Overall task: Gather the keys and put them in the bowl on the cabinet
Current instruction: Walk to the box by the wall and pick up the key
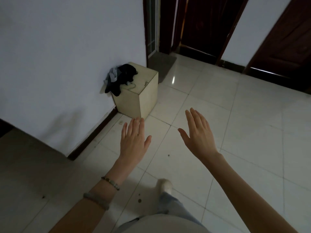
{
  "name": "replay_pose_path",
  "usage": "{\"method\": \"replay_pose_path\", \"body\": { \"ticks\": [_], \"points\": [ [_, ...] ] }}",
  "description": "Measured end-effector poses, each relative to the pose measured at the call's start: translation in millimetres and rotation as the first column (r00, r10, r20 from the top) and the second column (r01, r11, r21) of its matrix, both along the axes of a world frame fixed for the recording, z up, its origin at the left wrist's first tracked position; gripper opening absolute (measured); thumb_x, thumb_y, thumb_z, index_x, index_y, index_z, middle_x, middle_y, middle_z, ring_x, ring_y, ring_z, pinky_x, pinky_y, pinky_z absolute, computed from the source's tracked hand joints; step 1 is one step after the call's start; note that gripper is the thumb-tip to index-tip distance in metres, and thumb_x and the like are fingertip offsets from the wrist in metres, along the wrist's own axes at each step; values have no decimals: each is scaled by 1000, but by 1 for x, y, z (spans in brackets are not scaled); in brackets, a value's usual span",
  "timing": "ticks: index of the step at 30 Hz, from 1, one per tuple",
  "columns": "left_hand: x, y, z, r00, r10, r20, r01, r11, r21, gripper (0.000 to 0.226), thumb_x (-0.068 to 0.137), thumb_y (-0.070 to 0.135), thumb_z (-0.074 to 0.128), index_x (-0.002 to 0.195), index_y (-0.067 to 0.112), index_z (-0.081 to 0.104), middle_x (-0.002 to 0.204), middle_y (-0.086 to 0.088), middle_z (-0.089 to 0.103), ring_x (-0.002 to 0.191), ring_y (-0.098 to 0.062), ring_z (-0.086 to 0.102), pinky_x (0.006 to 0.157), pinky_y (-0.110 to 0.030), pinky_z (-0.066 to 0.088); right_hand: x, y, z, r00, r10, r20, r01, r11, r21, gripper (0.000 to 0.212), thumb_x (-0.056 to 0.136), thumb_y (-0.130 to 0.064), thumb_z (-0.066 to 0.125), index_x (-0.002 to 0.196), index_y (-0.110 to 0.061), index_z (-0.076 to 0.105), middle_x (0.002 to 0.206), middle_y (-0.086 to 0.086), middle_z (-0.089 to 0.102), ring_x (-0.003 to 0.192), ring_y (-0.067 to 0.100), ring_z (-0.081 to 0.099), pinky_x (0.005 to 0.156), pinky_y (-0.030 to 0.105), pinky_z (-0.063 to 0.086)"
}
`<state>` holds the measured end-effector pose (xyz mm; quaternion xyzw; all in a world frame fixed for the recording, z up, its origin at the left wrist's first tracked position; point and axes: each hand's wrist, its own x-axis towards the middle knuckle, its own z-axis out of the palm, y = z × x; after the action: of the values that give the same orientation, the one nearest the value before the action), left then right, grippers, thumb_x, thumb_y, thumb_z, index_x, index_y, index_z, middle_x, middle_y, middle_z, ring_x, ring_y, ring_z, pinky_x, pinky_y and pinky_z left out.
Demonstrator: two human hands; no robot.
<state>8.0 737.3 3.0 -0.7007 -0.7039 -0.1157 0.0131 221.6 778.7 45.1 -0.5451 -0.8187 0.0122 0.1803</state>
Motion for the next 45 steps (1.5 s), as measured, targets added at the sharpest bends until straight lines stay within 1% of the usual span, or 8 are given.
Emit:
{"method": "replay_pose_path", "body": {
  "ticks": [7, 15, 20, 28, 33, 36, 39, 45],
  "points": [
    [12, 112, 2, 999, 45, 9, -45, 999, 21, 62, 89, 34, 55, 137, 1, 34, 140, -21, 44, 129, -33, 40, 110, -51, 25, 5, 125, 1, 999, 40, 13, -40, 999, -1, 63, 86, -27, 62, 135, 2, 34, 139, 26, 43, 130, 39, 39, 108, 46, 26],
    [4, 226, -16, 995, 90, 50, -91, 996, 20, 63, 87, 34, 59, 135, 0, 37, 139, -21, 45, 127, -36, 42, 107, -53, 29, -3, 244, -14, 998, 59, 34, -59, 998, 4, 63, 86, -27, 63, 134, 1, 35, 139, 25, 44, 129, 38, 40, 107, 42, 23],
    [-14, 329, -24, 991, 118, 66, -121, 991, 49, 63, 83, 32, 64, 133, 0, 41, 135, -21, 49, 122, -37, 46, 102, -54, 36, -25, 338, -25, 995, 81, 55, -82, 996, 20, 62, 84, -26, 65, 133, 1, 37, 138, 25, 46, 127, 38, 43, 106, 41, 22],
    [-56, 495, -29, 988, 131, 79, -131, 991, 0, 66, 82, 33, 65, 133, -1, 41, 135, -22, 50, 125, -36, 45, 104, -54, 35, -80, 500, -22, 992, 117, 43, -118, 993, 17, 61, 85, -25, 64, 133, 0, 38, 138, 24, 45, 129, 37, 41, 107, 44, 24],
    [-83, 564, -39, 990, 130, 55, -127, 991, -51, 60, 87, 38, 41, 131, -3, 43, 132, -23, 52, 122, -37, 48, 103, -54, 34, -106, 577, -28, 989, 145, 34, -144, 989, -17, 59, 81, -23, 69, 129, 2, 44, 132, 26, 51, 122, 38, 49, 102, 50, 36],
    [-94, 593, -46, 990, 134, 47, -131, 990, -59, 59, 87, 35, 52, 130, -4, 44, 132, -24, 52, 122, -38, 49, 102, -55, 35, -120, 613, -35, 985, 172, 27, -172, 985, -28, 58, 80, -21, 70, 127, 3, 46, 130, 26, 53, 119, 39, 51, 101, 50, 37],
    [-102, 611, -49, 986, 158, 54, -152, 984, -92, 60, 88, 38, 40, 129, -5, 45, 131, -26, 52, 121, -40, 49, 101, -56, 37, -134, 642, -42, 979, 201, 22, -200, 979, -50, 58, 80, -21, 70, 127, 2, 46, 130, 26, 53, 119, 38, 51, 103, 44, 30],
    [-111, 632, -65, 957, 278, 84, -260, 950, -175, 63, 89, 41, 35, 128, -6, 46, 130, -27, 52, 119, -41, 50, 100, -56, 40, -160, 693, -62, 943, 331, -26, -331, 929, -166, 55, 82, -18, 67, 128, 4, 45, 131, 28, 50, 119, 41, 50, 102, 49, 36]
  ]
}}
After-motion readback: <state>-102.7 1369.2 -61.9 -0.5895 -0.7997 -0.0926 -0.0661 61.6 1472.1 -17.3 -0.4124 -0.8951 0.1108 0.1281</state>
